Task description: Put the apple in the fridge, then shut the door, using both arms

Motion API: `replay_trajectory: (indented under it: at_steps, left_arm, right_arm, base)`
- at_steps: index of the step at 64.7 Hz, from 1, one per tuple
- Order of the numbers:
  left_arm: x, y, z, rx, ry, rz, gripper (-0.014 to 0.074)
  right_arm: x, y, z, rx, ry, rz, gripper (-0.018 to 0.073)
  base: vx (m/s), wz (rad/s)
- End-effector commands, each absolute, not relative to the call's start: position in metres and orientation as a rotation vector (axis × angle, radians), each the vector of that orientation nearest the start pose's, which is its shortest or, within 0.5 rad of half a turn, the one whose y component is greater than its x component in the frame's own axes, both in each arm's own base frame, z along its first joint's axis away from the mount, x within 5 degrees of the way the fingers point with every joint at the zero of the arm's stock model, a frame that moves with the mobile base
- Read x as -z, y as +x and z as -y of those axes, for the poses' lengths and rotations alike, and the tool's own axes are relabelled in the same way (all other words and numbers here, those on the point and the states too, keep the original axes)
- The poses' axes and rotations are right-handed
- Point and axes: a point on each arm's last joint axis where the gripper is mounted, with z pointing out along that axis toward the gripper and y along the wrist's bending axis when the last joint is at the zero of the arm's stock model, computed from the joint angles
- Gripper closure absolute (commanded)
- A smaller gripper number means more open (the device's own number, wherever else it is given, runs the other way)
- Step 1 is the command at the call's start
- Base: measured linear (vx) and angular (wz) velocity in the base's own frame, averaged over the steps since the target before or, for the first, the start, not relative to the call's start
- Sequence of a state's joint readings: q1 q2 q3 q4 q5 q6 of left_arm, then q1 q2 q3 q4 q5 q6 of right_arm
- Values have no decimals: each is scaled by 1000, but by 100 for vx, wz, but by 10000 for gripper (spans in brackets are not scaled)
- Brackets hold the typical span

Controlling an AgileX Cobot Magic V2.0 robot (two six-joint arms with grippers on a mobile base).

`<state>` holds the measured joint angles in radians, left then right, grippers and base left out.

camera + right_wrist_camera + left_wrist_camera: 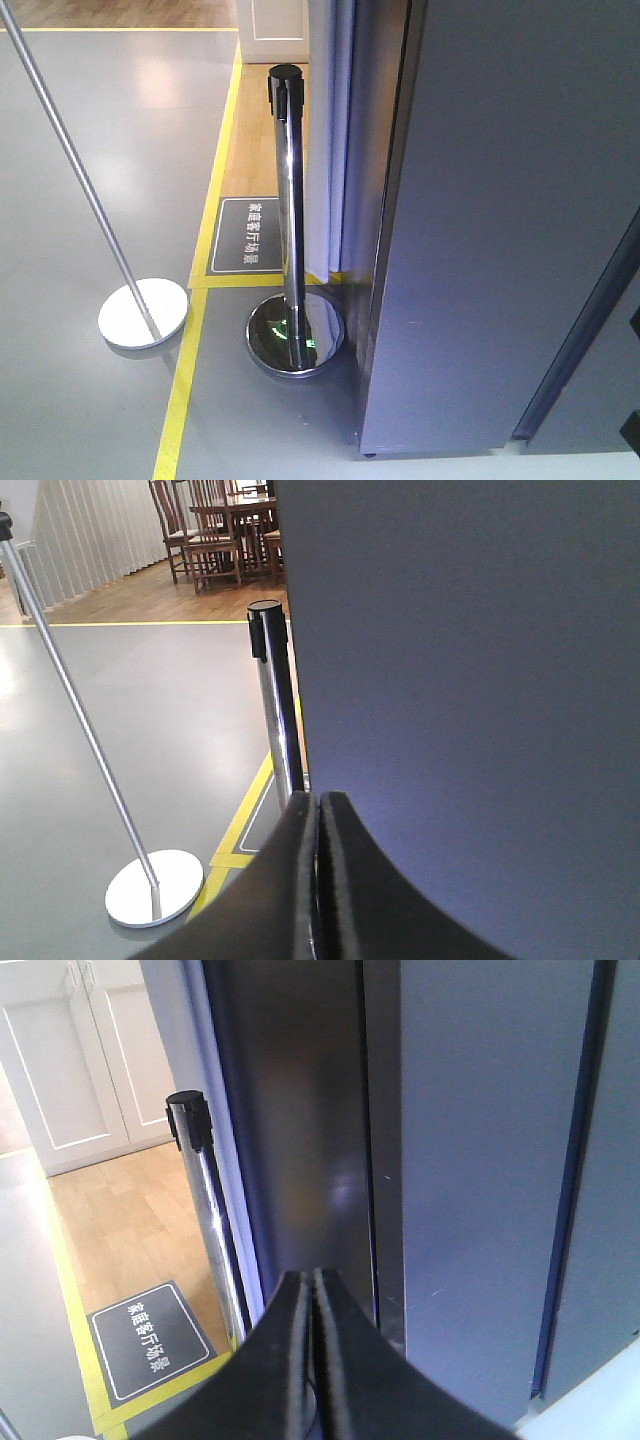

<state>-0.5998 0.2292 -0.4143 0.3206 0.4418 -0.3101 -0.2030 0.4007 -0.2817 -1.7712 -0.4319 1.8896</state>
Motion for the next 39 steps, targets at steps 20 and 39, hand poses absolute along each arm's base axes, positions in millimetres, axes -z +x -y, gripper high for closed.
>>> replay_trajectory:
  at_steps: [20,39]
  left_arm:
    - [-302,57,27,366,394,-1595,602]
    - [-232,68,16,230,144,-1648,602]
  right_arm:
    - [-281,96,-16,-246,-49,-1667,564]
    - [-281,96,-16,-246,-49,-1667,564]
  base:
    - [0,0]
    - [0,0]
